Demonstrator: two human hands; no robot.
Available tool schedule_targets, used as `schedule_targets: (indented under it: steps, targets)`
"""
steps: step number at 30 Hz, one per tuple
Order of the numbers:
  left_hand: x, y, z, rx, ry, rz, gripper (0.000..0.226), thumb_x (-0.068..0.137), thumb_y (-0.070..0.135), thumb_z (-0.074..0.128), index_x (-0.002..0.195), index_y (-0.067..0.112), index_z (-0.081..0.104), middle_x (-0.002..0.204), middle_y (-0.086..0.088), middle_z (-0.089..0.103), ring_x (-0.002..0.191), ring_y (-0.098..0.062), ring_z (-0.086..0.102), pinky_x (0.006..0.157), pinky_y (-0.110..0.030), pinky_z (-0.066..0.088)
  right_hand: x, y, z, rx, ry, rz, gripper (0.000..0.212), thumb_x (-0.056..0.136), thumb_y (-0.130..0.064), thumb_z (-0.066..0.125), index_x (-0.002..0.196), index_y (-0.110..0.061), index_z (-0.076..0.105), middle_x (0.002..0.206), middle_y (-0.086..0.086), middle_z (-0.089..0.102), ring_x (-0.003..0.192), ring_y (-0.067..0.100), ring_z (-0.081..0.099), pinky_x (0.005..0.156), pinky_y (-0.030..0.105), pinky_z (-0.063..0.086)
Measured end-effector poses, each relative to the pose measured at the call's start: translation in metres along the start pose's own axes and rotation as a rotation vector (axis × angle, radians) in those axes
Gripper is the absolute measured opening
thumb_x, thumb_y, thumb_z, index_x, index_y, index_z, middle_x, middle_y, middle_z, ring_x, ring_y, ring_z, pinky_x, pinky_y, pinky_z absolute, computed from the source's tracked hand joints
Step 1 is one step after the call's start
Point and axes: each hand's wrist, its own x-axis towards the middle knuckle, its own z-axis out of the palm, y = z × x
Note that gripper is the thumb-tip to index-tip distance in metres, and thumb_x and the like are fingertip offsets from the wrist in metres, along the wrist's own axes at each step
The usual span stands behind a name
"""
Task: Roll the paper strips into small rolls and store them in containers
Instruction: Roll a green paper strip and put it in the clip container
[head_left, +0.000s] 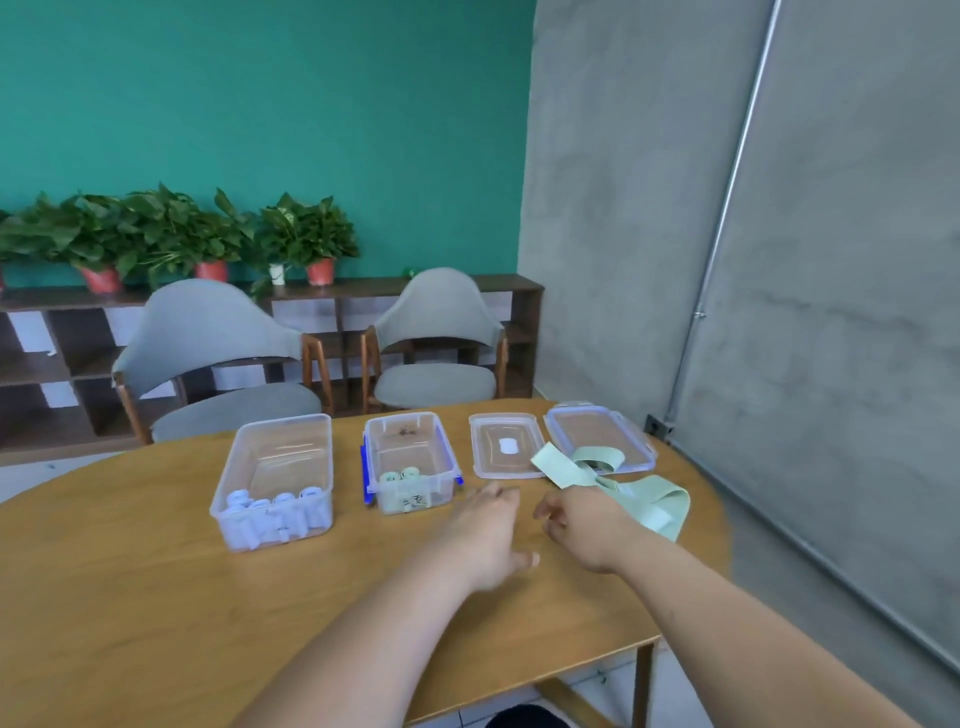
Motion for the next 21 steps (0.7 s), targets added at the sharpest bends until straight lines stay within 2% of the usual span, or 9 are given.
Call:
schedule_targets:
  steps: [8, 13, 17, 21]
  targets:
    - [0.025, 0.032, 0.03, -0.036, -0.088, 0.031, 0.086, 0.095, 0.05, 0.07, 0.163, 0.019, 0.026, 0.169, -0.007, 0.022, 0.157, -0.028, 0.021, 0.126, -0.039, 0.025, 0.016, 0.052, 0.001, -0.035, 0.045, 0.135, 0.037, 0.099, -0.026, 0.057, 0.134, -0.033, 0.065, 0.126, -0.001, 0.069, 0.117, 0.021, 0.063, 0.092, 0.029, 0.052]
    - [0.036, 0.037, 0.045, -0.058, -0.116, 0.017, 0.087, 0.097, 0.052, 0.066, 0.165, 0.019, 0.023, 0.172, -0.007, 0.016, 0.159, -0.029, 0.016, 0.128, -0.041, 0.022, 0.029, 0.071, 0.007, -0.149, 0.119, 0.279, 0.054, 0.098, -0.034, 0.061, 0.15, -0.032, 0.047, 0.147, 0.005, 0.051, 0.139, 0.026, 0.041, 0.108, 0.04, 0.045]
    - [0.039, 0.038, 0.054, -0.076, -0.16, -0.002, 0.085, 0.098, 0.051, 0.065, 0.165, 0.02, 0.023, 0.174, -0.007, 0.013, 0.161, -0.03, 0.011, 0.129, -0.041, 0.017, 0.034, 0.074, 0.018, -0.268, 0.05, 0.411, 0.052, 0.096, -0.016, 0.049, 0.148, -0.02, 0.044, 0.137, 0.009, 0.051, 0.133, 0.031, 0.043, 0.105, 0.042, 0.041]
    - [0.041, 0.036, 0.056, -0.072, -0.17, -0.001, 0.08, 0.099, 0.05, 0.065, 0.163, 0.02, 0.028, 0.171, -0.007, 0.019, 0.159, -0.03, 0.015, 0.127, -0.041, 0.02, 0.036, 0.074, 0.023, -0.366, 0.074, 0.379, 0.047, 0.094, -0.009, 0.047, 0.139, -0.02, 0.051, 0.129, 0.008, 0.056, 0.125, 0.03, 0.051, 0.103, 0.04, 0.041]
